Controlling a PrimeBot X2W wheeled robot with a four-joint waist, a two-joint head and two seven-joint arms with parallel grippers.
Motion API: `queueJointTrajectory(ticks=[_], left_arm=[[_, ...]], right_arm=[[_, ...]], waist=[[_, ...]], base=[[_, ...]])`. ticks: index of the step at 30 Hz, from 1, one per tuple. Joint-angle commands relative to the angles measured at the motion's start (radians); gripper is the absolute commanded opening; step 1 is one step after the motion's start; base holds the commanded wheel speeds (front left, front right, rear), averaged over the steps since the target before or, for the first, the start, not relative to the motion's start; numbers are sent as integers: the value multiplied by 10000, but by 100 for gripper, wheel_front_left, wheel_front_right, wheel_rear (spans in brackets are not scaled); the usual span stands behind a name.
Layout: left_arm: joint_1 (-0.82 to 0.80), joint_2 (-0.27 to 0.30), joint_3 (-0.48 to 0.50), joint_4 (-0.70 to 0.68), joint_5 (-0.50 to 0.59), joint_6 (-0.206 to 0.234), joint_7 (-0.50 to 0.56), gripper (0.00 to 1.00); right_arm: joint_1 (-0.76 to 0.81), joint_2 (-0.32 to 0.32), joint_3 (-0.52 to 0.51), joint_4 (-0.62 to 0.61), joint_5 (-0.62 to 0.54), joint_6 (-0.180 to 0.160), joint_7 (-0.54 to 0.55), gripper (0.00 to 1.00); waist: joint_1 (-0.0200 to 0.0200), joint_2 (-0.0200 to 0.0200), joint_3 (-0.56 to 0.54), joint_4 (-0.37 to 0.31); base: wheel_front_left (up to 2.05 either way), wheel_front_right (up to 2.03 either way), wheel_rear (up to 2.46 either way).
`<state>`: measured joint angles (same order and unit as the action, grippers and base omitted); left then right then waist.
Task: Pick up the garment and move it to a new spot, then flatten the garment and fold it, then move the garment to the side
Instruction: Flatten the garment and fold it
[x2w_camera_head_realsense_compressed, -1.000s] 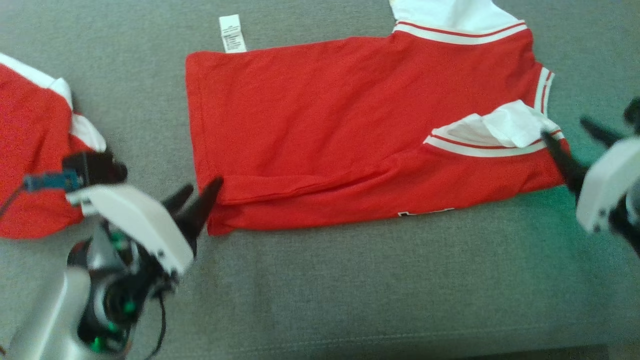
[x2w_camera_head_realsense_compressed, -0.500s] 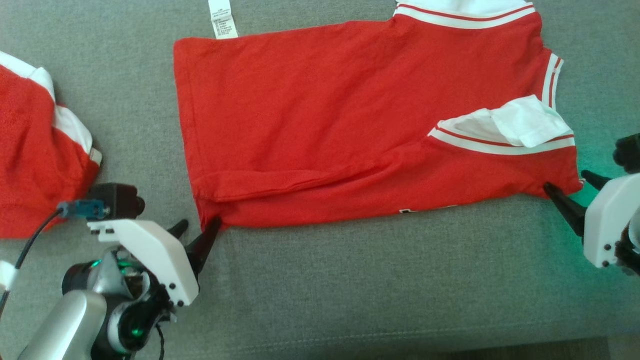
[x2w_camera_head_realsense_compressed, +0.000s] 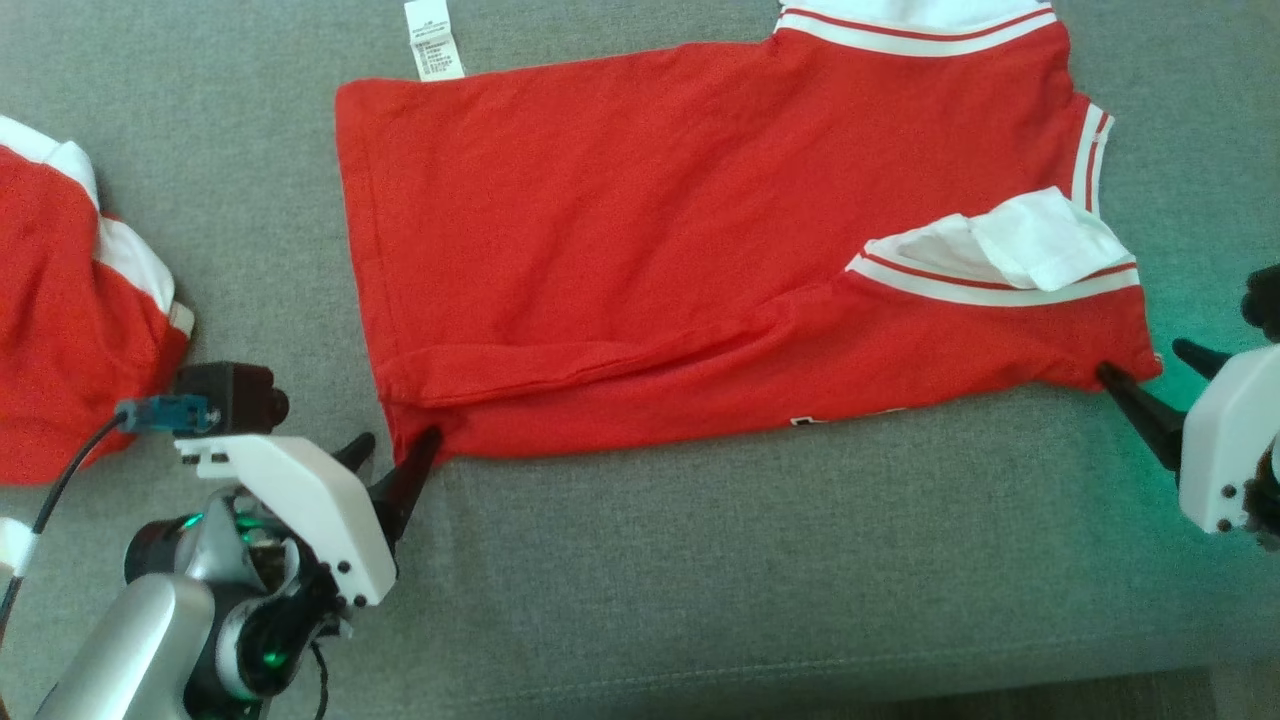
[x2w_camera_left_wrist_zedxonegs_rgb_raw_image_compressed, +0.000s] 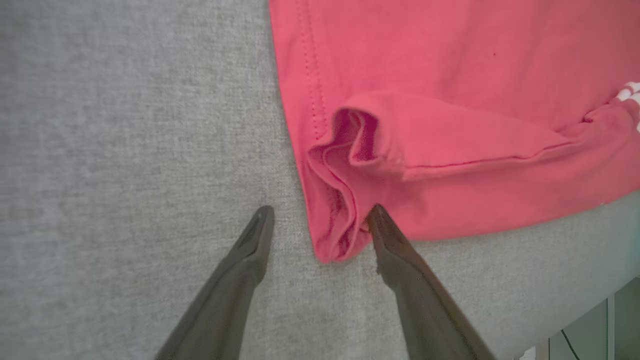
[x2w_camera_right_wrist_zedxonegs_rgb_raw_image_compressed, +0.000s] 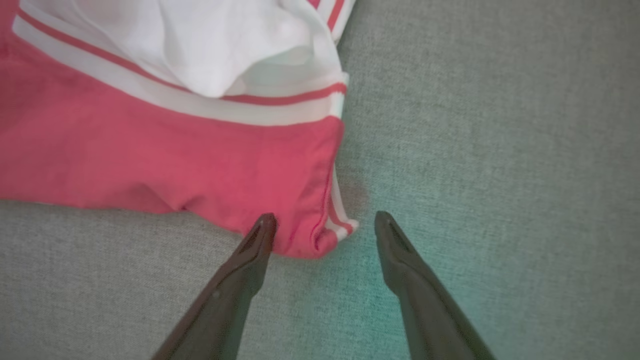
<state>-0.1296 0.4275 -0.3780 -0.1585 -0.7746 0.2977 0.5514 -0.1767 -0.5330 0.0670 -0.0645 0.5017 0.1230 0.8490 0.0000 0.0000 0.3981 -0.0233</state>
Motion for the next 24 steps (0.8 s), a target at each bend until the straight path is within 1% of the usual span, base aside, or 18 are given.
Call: queueJointTrajectory(ticks=[1,5,6,7,8,10,13,14,15,21,24], left_arm=[[-264,185,321,-58,6,-63,-14,100],[-301,183,251,19,-54,-159,45,100],[-332,174,204,51,-62,-204,70,68],[-376,168,146,87,-62,-266,90,28],[-419,140,115,132,-71,-309,81,0],[-477,85,47,221,-139,-455,68,0],[-441,44,51,295,-271,-581,32,0],[-397,57,62,317,-340,-644,35,0],[-280,101,142,319,-516,-766,24,0],[390,265,562,58,-1106,-934,-68,0],[809,278,669,-186,-1320,-972,-145,0]], right_arm=[[83,-285,56,-347,11,77,83,100],[-149,8,434,-162,105,77,309,100],[-226,83,538,-112,147,77,365,100],[-297,125,664,-92,202,77,394,100],[-366,188,725,-80,273,77,356,65],[-440,302,796,-52,420,77,275,0],[-389,201,911,-90,557,77,214,0],[-311,85,939,-110,624,77,190,0],[-100,-223,973,-182,811,77,163,0],[760,-1069,485,-245,1307,77,185,0],[1208,-1288,159,-251,1509,77,231,0]], waist=[[0,0,42,-6],[0,0,134,-23],[0,0,155,-15],[0,0,171,4],[0,0,178,23],[0,0,138,49],[0,0,25,56],[0,0,-45,63],[0,0,-190,68],[0,0,-623,28],[0,0,-833,21]], base=[[0,0,0],[0,0,0],[0,0,0],[0,0,0],[0,0,0],[0,0,0],[0,0,0],[0,0,0],[0,0,0],[0,0,0],[0,0,0]])
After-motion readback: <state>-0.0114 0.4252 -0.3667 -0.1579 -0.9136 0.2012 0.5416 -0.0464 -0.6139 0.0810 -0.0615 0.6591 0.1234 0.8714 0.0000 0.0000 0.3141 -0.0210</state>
